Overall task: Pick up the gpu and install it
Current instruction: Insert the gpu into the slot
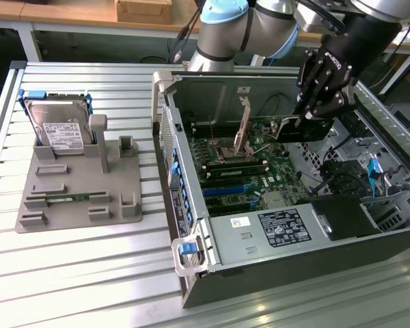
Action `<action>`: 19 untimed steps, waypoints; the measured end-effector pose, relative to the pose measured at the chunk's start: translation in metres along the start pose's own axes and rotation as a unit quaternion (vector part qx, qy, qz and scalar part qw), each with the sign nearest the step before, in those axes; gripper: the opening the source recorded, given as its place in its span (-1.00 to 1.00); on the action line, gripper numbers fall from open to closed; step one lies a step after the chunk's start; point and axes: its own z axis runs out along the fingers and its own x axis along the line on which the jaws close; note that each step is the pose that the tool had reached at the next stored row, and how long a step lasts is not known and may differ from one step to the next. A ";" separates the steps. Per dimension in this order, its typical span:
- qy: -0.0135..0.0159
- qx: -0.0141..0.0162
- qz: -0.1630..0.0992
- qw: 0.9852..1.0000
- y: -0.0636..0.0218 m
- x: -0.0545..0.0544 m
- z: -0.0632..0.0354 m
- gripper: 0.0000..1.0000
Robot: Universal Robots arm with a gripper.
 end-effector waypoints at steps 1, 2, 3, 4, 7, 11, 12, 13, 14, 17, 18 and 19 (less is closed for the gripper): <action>0.000 0.000 0.000 1.000 -0.0001 0.000 0.0024 -0.47; 0.000 -0.001 0.000 1.000 -0.0003 0.000 0.0058 -0.47; 0.000 -0.001 0.000 1.000 -0.0004 0.000 0.0079 -0.47; 0.000 -0.001 0.000 1.000 -0.0006 0.000 0.0099 -0.47; 0.000 -0.001 0.000 1.000 -0.0004 0.001 0.0149 -0.47; 0.000 -0.001 0.000 1.000 0.0012 0.002 0.0185 -0.47; 0.000 -0.001 0.000 1.000 0.0016 0.002 0.0189 -0.47; 0.000 -0.001 0.000 1.000 0.0021 0.002 0.0193 -0.47; 0.000 -0.001 0.000 1.000 0.0033 0.003 0.0201 -0.47; 0.000 -0.001 0.000 1.000 0.0065 0.003 0.0221 -0.47; 0.000 -0.001 0.000 1.000 0.0087 0.003 0.0227 -0.47; 0.000 -0.001 0.000 1.000 0.0116 0.004 0.0235 -0.47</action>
